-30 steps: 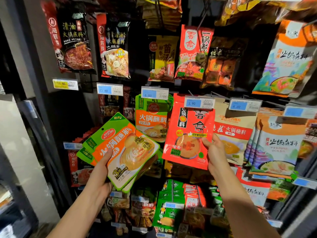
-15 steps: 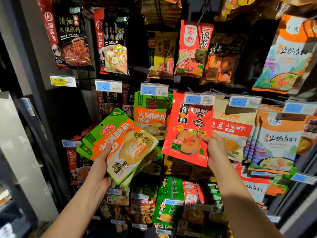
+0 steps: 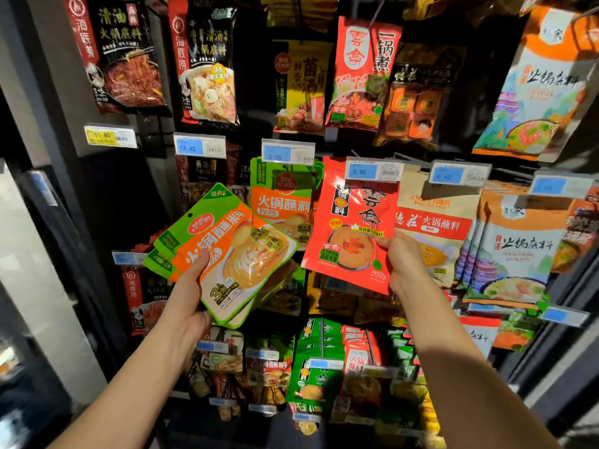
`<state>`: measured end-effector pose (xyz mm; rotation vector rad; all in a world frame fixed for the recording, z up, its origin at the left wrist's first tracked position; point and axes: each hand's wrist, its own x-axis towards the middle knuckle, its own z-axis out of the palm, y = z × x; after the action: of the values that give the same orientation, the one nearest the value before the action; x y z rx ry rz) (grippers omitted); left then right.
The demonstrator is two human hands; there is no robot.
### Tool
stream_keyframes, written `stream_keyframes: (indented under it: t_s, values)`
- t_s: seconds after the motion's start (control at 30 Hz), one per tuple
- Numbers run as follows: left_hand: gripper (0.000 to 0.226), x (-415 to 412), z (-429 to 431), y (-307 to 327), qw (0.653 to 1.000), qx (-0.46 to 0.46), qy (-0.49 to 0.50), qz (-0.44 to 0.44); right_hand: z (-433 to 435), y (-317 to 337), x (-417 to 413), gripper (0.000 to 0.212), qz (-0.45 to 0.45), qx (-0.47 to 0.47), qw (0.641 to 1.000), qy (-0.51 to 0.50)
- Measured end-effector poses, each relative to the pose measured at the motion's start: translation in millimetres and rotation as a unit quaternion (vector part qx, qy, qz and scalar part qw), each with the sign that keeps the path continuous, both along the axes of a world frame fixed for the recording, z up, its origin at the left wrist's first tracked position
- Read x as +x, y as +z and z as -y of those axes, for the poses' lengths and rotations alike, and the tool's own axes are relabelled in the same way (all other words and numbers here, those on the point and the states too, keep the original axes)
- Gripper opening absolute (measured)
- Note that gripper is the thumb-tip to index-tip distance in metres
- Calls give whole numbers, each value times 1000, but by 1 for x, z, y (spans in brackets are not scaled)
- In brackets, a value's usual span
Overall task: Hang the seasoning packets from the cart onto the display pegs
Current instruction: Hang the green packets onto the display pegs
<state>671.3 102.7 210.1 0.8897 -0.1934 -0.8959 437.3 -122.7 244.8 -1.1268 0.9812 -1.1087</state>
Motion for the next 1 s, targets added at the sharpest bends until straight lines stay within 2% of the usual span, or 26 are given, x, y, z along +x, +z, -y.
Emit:
stream_keyframes:
  t_s: [0.2,0.3,0.4,0.5,0.6,0.67,0.8,1.0]
  values:
    - [21,0,-1,4,1000,-7,-5,-1,8,0,5,22,-40,-17,999,-25]
    - [24,2,-1,4,1000,-9,-12,1,18,-4,15,29,-152,-94,982,-65]
    - [25,4,0,3,1000,-10,-14,-7,20,-8,23,39,-293,-163,934,-121]
    - [25,5,0,4,1000,-11,-16,-3,9,-14,26,62,-346,-284,875,-182]
    - [27,7,0,3,1000,-14,-9,1,14,-24,30,84,-404,-382,813,-176]
    - [26,8,2,4,1000,-15,-4,6,25,-22,35,82,-428,-377,808,-150]
    - [24,9,5,5,1000,-12,-9,10,45,-5,43,70,-449,-323,828,-93]
    - [25,13,4,1,1000,-15,-18,16,53,10,44,69,-510,-286,809,-59]
